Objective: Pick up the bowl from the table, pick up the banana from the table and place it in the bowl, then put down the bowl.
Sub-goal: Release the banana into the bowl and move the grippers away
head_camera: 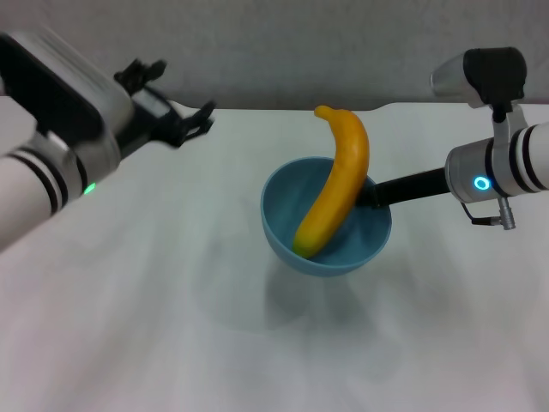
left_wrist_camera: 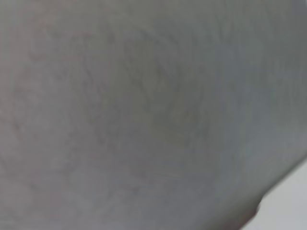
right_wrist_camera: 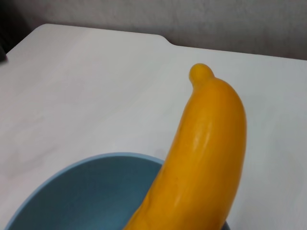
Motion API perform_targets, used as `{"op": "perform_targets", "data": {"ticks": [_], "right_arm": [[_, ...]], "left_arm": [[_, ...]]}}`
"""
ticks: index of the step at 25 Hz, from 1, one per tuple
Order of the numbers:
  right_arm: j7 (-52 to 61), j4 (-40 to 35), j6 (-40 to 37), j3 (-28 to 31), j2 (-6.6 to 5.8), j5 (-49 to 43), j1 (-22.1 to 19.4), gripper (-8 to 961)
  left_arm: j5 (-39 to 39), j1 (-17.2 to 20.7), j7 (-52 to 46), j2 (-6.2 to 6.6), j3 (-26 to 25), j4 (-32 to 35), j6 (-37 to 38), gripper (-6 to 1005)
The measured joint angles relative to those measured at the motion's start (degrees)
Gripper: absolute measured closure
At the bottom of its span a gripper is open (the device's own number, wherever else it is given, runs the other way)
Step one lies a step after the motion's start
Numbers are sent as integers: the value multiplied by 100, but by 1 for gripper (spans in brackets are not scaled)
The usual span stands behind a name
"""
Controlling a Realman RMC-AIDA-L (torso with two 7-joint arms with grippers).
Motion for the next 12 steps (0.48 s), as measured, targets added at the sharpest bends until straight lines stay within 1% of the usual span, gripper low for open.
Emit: {"op": "perform_targets", "data": {"ticks": [2,4,5,6,8,12], "right_arm": [[7,-32,3,-19,0,1,1,851],[10,-55,3,-20,0,3,-5,850],[10,-55,3,-20,0,3,-5,850],[13,-60,1,-20,0,6,-8,849],[17,-61,2,-20,0,12,-10,848],[21,-54,24,-39,6,9,12,846]], "left_arm": [[8,75,707,-6,413,-28,749,108],[46,117,1181,-8,841,-38,1472,108],[135,136,1411,-4,1171,-14,2058,108],[185,136,1446,-1,1267,1,2263,108],[427,152,1378,10,1591,63,2915,108],[1026,211,557,13,2088,176,3883,108]]}}
